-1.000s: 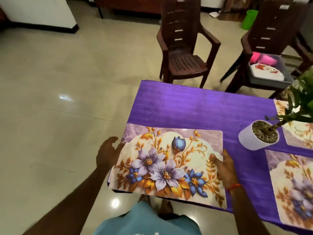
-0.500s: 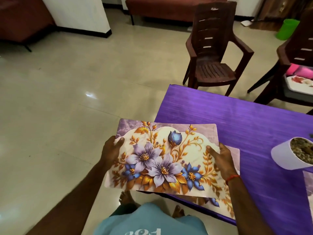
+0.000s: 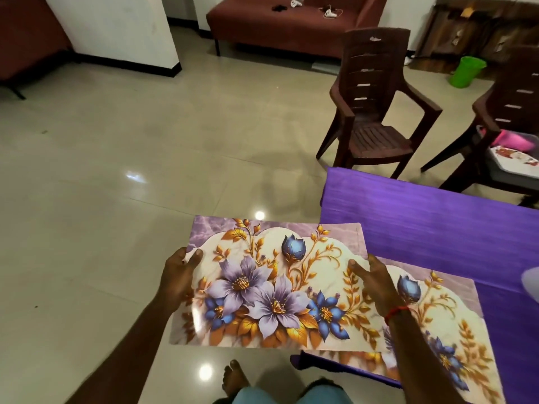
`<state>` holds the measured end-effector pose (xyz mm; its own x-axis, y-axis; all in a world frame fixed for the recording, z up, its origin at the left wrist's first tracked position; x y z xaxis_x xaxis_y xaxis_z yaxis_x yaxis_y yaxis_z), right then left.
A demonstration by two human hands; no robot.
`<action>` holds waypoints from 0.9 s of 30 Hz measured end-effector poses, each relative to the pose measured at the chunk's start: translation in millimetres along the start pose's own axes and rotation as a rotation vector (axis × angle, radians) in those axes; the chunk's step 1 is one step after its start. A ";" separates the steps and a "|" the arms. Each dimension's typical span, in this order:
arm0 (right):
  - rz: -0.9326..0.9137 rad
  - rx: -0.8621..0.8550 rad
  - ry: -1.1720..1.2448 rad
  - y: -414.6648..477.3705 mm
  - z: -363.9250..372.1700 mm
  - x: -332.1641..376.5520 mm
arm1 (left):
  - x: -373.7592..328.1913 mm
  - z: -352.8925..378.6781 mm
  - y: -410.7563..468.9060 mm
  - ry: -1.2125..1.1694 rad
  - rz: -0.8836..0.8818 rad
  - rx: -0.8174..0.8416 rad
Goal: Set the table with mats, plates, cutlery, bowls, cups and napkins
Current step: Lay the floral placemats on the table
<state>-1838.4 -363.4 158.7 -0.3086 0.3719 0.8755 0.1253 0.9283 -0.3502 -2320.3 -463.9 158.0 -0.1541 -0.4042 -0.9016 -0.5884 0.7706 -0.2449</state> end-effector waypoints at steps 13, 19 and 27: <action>-0.034 0.031 -0.080 3.8 92.6 61.6 | 13.5 -73.0 58.7 -0.076 -0.040 0.021; -0.013 0.006 -0.036 43.9 128.3 78.3 | -4.6 -77.4 130.0 -0.045 -0.031 0.046; 0.073 -0.040 0.094 115.3 183.6 113.3 | -52.1 -69.4 257.9 0.025 0.003 0.106</action>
<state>-2032.1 -213.9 156.4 -0.2076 0.4350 0.8762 0.1825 0.8972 -0.4022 -2519.1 -278.3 166.6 -0.1759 -0.4131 -0.8935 -0.5010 0.8189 -0.2800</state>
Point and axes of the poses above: each hand's wrist, its own y-axis towards the middle knuckle, its own z-axis out of the palm, x = y × z, the point moved 8 cm from there along y, towards the middle knuckle, and after that the axes turned 4 degrees about -x, right-handed, at the moved point
